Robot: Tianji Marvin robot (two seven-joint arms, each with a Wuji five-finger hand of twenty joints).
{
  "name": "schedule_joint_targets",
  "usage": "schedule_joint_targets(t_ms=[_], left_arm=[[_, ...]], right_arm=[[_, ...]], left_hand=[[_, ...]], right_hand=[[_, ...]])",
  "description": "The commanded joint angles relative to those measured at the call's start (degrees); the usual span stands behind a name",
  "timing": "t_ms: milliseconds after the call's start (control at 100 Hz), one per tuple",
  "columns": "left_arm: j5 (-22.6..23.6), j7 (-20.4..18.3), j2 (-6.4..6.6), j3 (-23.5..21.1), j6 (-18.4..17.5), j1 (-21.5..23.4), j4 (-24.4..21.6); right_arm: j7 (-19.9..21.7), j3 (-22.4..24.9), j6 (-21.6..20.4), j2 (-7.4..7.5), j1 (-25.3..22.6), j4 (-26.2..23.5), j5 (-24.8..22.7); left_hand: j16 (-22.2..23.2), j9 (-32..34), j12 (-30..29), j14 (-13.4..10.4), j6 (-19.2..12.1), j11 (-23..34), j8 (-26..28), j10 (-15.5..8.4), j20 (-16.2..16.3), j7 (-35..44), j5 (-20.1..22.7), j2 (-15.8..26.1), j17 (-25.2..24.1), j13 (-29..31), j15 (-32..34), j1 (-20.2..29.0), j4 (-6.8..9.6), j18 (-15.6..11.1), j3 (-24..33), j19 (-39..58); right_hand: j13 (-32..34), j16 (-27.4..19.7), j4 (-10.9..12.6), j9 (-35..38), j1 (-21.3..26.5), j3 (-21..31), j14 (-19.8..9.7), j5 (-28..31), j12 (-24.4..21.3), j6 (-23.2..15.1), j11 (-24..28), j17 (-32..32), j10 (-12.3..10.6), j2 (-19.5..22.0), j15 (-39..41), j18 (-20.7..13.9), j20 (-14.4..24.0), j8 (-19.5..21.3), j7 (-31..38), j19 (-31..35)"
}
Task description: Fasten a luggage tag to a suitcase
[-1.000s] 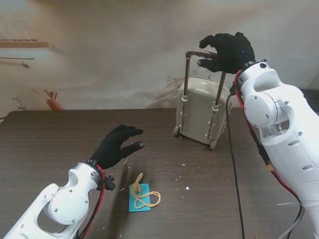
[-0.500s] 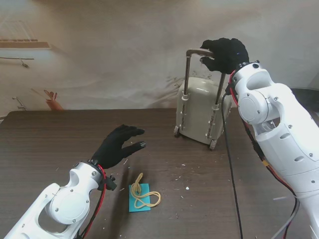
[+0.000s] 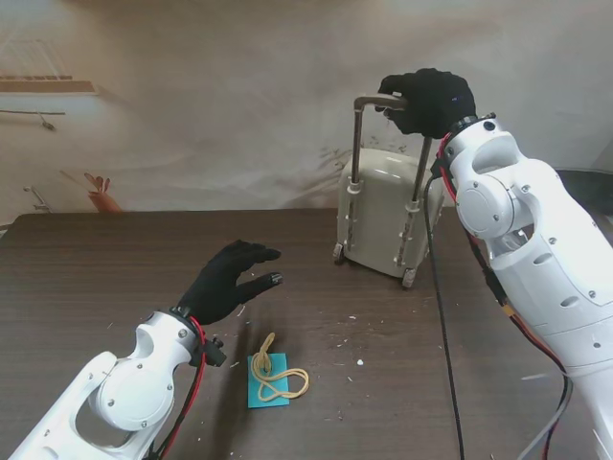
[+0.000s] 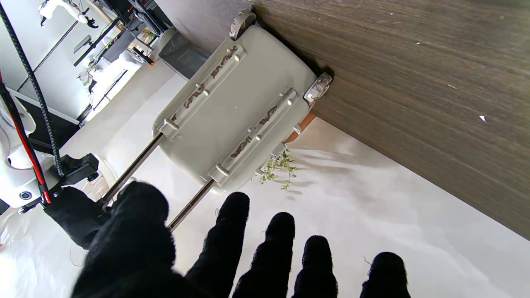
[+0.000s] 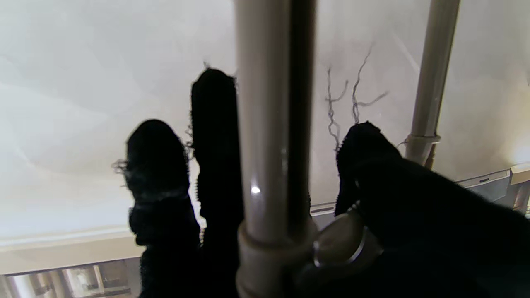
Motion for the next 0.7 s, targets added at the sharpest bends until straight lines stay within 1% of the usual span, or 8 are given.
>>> schedule_joint_targets(t_ms=[0,120,190,290,340,480,510,690], left_arm=[[0.21,-0.58,-0.04,0.03,-0.17,0.09,-0.29],[0.32,-0.37,-0.07,-0.12,-0.36,0.36,-0.43],[0.39,-0.20,-0.09,-0.29,-0.46,0.58,-0.57],[0.46,0.01,-0.12,-0.57,-0.64,0.94,-0.82],[0.50,0.05,-0.12,-0.69,-0.71,1.09,-0.94],[0.46,0.09,-0.13,-0.96,-0.85,1.41,-1.20],[0.46,0.09,-0.13,-1.02,-0.88,1.47,-1.26],[0.41,0.23,-0.15,-1.29,-1.11,1.75,-1.45]], right_arm=[[0.43,-0.05,-0.45,-0.18,1.05,-0.10,-0.13],[-1.01,-0.60,-1.84,-0.35,1.85,0.92,0.07],[-1.83,-0.96,-2.89,-0.48,2.30,1.54,0.44],[-2.96,-1.65,-3.91,-0.73,2.90,2.25,1.21],[-3.55,-2.08,-4.12,-0.87,3.21,2.52,1.47],[-5.28,-3.60,-3.82,-1.44,4.22,3.15,2.69],[-5.68,-3.96,-3.70,-1.56,4.46,3.27,2.80],[-7.86,-6.34,-1.47,-2.56,5.95,3.69,4.68]], left_hand=[[1.88,0.79,-0.66,-0.43,-3.03,-0.59,0.06,0.01,-0.07,0.51,1.05,1.41,-0.05,-1.19,0.33,1.32,-0.81,-3.83,-0.93,-0.83],[1.87,0.94,-0.65,-0.34,-3.27,-0.56,0.14,0.03,-0.07,0.97,0.87,1.52,-0.04,-1.20,0.40,1.46,-0.89,-3.76,-0.97,-0.81],[1.85,0.94,-0.65,-0.35,-3.55,-0.57,0.16,-0.10,-0.07,1.23,0.84,1.50,-0.07,-1.22,0.42,1.65,-0.94,-3.68,-0.98,-0.81],[1.84,1.02,-0.64,-0.27,-4.06,-0.55,0.22,-0.13,-0.07,1.59,0.92,1.51,-0.10,-1.17,0.47,1.83,-1.01,-3.62,-1.00,-0.81],[1.83,0.99,-0.65,-0.22,-3.69,-0.56,0.19,-0.07,-0.07,1.63,0.71,1.57,-0.10,-1.21,0.47,1.77,-1.05,-3.59,-1.06,-0.80],[1.79,0.94,-0.66,-0.08,-3.53,-0.59,0.08,-0.10,-0.05,1.73,0.65,1.58,-0.10,-1.26,0.42,1.74,-1.08,-3.62,-1.09,-0.78],[1.78,0.94,-0.65,-0.06,-3.33,-0.58,0.05,-0.11,-0.05,1.70,0.59,1.59,-0.09,-1.29,0.40,1.74,-1.08,-3.62,-1.09,-0.77],[1.76,0.91,-0.65,0.00,-2.77,-0.59,-0.19,-0.01,-0.05,1.46,0.53,1.61,-0.11,-1.29,0.34,1.55,-1.07,-3.59,-1.12,-0.78]], right_hand=[[2.23,2.04,-0.43,0.98,4.79,4.21,-0.86,3.11,1.22,-6.08,1.97,4.65,-1.22,1.08,7.53,2.42,0.99,1.84,-1.40,4.69],[2.45,3.93,-0.54,1.77,6.87,5.55,-2.94,8.49,1.41,-7.45,2.72,12.28,-1.55,-0.92,20.62,2.50,0.96,3.19,-2.83,11.10],[2.48,5.29,-0.55,2.24,7.71,6.31,-3.91,11.56,1.84,-7.66,3.42,14.06,-1.60,-2.06,26.48,0.59,3.20,4.45,-3.18,16.71],[2.48,6.67,-0.49,2.70,7.98,6.85,-4.61,13.98,2.81,-7.47,4.73,15.60,-1.32,-2.72,31.61,-2.46,6.16,6.09,-3.48,22.36],[2.49,7.04,-0.50,2.71,7.96,7.08,-4.81,14.42,3.26,-7.37,5.29,16.00,-1.21,-2.79,32.92,-3.68,6.96,6.70,-3.57,23.97],[2.46,7.10,-0.51,2.93,7.92,7.43,-4.64,15.35,3.45,-6.82,5.60,16.43,-0.95,-3.04,33.30,-4.57,7.72,7.15,-3.36,25.67],[2.46,7.08,-0.53,3.01,7.82,7.66,-4.64,15.51,3.44,-6.75,5.61,16.50,-0.96,-3.19,33.31,-5.23,7.92,7.27,-3.30,26.04],[2.45,7.05,-0.60,3.36,7.62,8.21,-4.64,15.70,3.52,-6.24,5.85,16.54,-0.65,-3.47,33.32,-5.90,8.13,7.27,-3.35,26.28]])
